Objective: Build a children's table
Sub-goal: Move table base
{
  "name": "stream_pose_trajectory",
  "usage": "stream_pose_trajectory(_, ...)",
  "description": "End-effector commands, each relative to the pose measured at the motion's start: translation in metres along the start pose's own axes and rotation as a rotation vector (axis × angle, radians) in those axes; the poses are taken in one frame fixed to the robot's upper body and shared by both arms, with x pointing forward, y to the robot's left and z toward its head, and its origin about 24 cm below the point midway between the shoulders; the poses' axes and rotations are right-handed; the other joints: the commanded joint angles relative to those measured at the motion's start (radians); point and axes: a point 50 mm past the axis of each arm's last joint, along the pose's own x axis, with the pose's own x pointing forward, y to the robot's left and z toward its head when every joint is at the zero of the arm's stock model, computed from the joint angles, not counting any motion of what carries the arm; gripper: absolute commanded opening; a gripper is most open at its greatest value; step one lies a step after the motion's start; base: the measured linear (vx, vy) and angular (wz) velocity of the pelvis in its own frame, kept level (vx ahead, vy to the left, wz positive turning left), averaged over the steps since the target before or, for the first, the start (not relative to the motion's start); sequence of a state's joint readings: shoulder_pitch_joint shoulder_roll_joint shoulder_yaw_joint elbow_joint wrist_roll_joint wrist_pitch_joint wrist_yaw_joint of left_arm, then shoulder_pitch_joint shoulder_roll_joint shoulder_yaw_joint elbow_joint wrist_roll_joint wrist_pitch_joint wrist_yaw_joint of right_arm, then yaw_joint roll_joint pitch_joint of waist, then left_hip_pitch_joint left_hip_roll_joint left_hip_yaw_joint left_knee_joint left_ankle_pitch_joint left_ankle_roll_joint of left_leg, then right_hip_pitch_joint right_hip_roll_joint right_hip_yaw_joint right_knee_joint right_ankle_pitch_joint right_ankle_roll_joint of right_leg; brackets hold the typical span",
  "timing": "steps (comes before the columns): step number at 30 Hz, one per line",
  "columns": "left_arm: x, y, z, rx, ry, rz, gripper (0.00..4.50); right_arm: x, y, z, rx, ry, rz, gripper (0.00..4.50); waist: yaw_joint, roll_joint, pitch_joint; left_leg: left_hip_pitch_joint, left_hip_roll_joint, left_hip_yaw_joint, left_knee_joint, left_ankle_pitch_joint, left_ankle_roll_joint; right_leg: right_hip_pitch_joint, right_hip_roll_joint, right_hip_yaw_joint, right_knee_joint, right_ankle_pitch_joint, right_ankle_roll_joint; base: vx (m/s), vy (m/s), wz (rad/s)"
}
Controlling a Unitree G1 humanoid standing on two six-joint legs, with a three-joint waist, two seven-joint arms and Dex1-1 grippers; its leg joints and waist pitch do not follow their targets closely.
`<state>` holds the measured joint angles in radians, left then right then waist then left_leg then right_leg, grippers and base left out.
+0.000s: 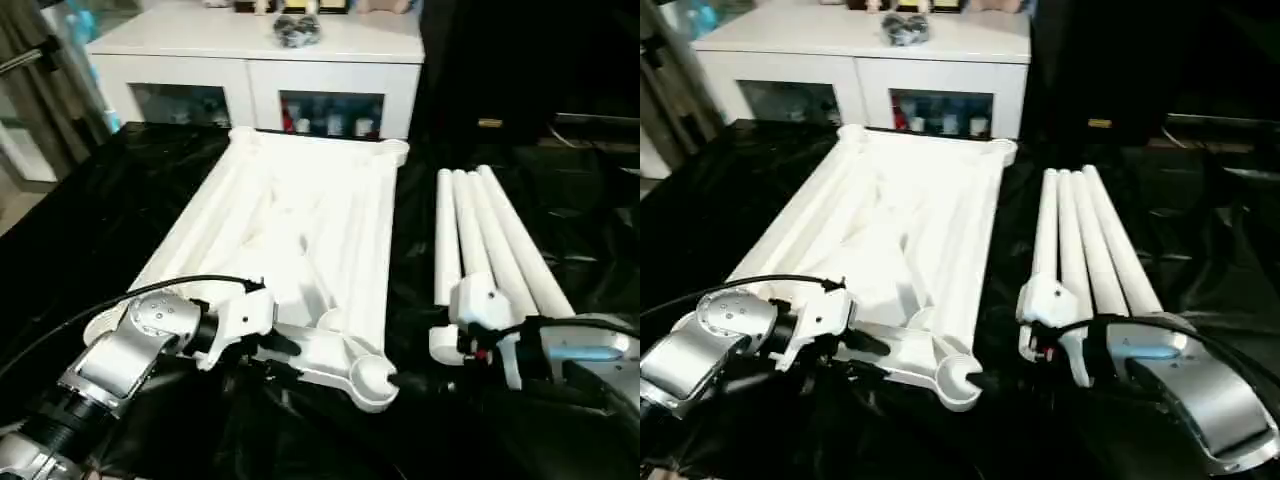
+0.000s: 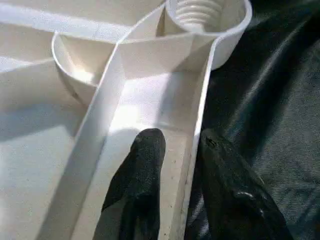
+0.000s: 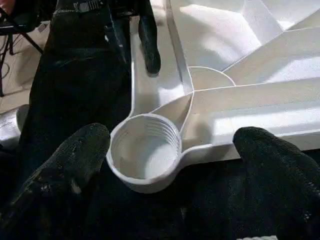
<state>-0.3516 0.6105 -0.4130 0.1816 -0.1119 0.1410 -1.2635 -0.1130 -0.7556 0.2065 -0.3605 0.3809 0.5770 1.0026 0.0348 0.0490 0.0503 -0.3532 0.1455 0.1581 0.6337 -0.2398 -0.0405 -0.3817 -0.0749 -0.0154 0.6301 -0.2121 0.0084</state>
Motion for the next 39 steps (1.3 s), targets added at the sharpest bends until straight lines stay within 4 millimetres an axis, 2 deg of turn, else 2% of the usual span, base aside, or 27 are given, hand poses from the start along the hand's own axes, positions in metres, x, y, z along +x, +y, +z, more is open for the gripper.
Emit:
stream_pose_trajectory(1, -0.002, 0.005, 0.002, 0.022, 0.013, 0.015, 1.03, 0.001, 0.002, 0.003, -0.032, 0.004, 0.009, 4.50, 0.002, -0.002, -0.050, 0.001, 0.071, -0.025, -0.095, -0.175, 0.028, 0.041, -0.067, 0.040, -0.079, -0.150, -0.281, 0.000, 0.000, 0.00)
stream_pose_trajectory(4, 0.000, 0.006, 0.000, 0.029, 0.028, 0.006, 0.89, 0.000, 0.002, 0.003, -0.041, 0.013, 0.010, 4.50, 0.002, -0.001, -0.049, 0.002, 0.072, -0.025, -0.097, -0.192, 0.025, 0.040, -0.066, 0.040, -0.081, -0.171, -0.280, 0.000, 0.000, 0.00)
stream_pose_trajectory(9, -0.001, 0.005, -0.002, 0.020, 0.029, -0.001, 0.34, 0.001, 0.004, 0.003, -0.046, 0.014, 0.021, 4.50, 0.002, -0.003, -0.049, 0.000, 0.074, -0.026, -0.099, -0.182, 0.027, 0.041, -0.068, 0.040, -0.079, -0.156, -0.281, 0.000, 0.000, 0.00)
stream_pose_trajectory(15, -0.002, 0.004, 0.001, 0.024, 0.015, 0.011, 0.03, 0.003, 0.007, 0.004, -0.046, 0.009, 0.033, 4.50, -0.005, -0.004, -0.048, -0.005, 0.073, -0.027, -0.100, -0.176, 0.033, 0.044, -0.070, 0.040, -0.080, -0.161, -0.280, 0.000, 0.000, 0.00)
stream_pose_trajectory(16, -0.002, 0.004, 0.004, 0.056, 0.014, 0.034, 0.03, 0.003, 0.007, 0.004, -0.044, 0.006, 0.036, 4.50, -0.005, -0.010, -0.050, -0.003, 0.074, -0.026, -0.098, -0.170, 0.036, 0.043, -0.070, 0.041, -0.081, -0.159, -0.280, 0.000, 0.000, 0.00)
stream_pose_trajectory(18, -0.003, 0.004, 0.009, 0.093, 0.009, 0.051, 0.03, 0.004, 0.007, 0.004, -0.043, 0.005, 0.037, 4.50, -0.004, -0.006, -0.049, -0.003, 0.075, -0.025, -0.096, -0.152, 0.043, 0.041, -0.069, 0.041, -0.079, -0.132, -0.288, 0.000, 0.000, 0.00)
stream_pose_trajectory(19, -0.003, 0.003, 0.014, 0.126, -0.001, 0.063, 0.03, 0.004, 0.008, 0.004, -0.041, 0.004, 0.037, 4.50, -0.003, -0.010, -0.050, -0.003, 0.076, -0.024, -0.096, -0.148, 0.045, 0.042, -0.069, 0.041, -0.079, -0.125, -0.289, 0.000, 0.000, 0.00)
stream_pose_trajectory(20, -0.003, 0.002, 0.018, 0.144, -0.012, 0.070, 0.03, 0.005, 0.008, 0.003, -0.041, 0.004, 0.036, 4.50, -0.002, -0.007, -0.050, -0.004, 0.077, -0.025, -0.096, -0.141, 0.048, 0.043, -0.070, 0.040, -0.076, -0.112, -0.292, 0.000, 0.000, 0.00)
stream_pose_trajectory(21, -0.002, 0.001, 0.022, 0.162, -0.021, 0.073, 0.03, 0.005, 0.008, 0.003, -0.040, 0.004, 0.037, 4.50, -0.002, -0.011, -0.049, -0.004, 0.077, -0.025, -0.097, -0.141, 0.050, 0.042, -0.069, 0.040, -0.077, -0.112, -0.291, 0.000, 0.000, 0.00)
stream_pose_trajectory(27, 0.000, -0.006, 0.034, 0.238, -0.001, 0.076, 0.03, 0.009, 0.011, 0.003, -0.039, -0.002, 0.043, 4.50, 0.003, -0.009, -0.050, -0.003, 0.077, -0.024, -0.096, -0.124, 0.059, 0.042, -0.069, 0.038, -0.074, -0.082, -0.296, 0.000, 0.000, 0.00)
stream_pose_trajectory(33, 0.000, -0.008, 0.033, 0.266, 0.062, 0.105, 0.03, 0.011, 0.011, 0.003, -0.040, -0.006, 0.040, 4.50, 0.003, -0.009, -0.049, -0.003, 0.076, -0.024, -0.097, -0.133, 0.054, 0.042, -0.068, 0.038, -0.076, -0.090, -0.290, 0.000, 0.000, 0.00)
stream_pose_trajectory(36, -0.004, -0.007, 0.031, 0.297, 0.123, 0.127, 0.03, 0.012, 0.010, 0.002, -0.036, -0.007, 0.029, 4.50, 0.003, -0.004, -0.048, -0.003, 0.075, -0.026, -0.098, -0.139, 0.047, 0.042, -0.068, 0.038, -0.075, -0.095, -0.286, 0.000, 0.000, 0.00)
stream_pose_trajectory(37, -0.005, -0.007, 0.031, 0.298, 0.131, 0.132, 0.03, 0.012, 0.010, 0.002, -0.036, -0.007, 0.027, 4.50, 0.002, -0.006, -0.048, -0.003, 0.075, -0.025, -0.098, -0.141, 0.046, 0.042, -0.068, 0.038, -0.076, -0.096, -0.285, 0.000, 0.000, 0.00)
stream_pose_trajectory(39, -0.009, -0.005, 0.030, 0.305, 0.162, 0.158, 0.03, 0.013, 0.010, 0.001, -0.035, -0.008, 0.021, 4.50, 0.003, -0.001, -0.048, -0.002, 0.074, -0.026, -0.098, -0.148, 0.042, 0.041, -0.067, 0.038, -0.076, -0.100, -0.286, 0.000, 0.000, 0.00)
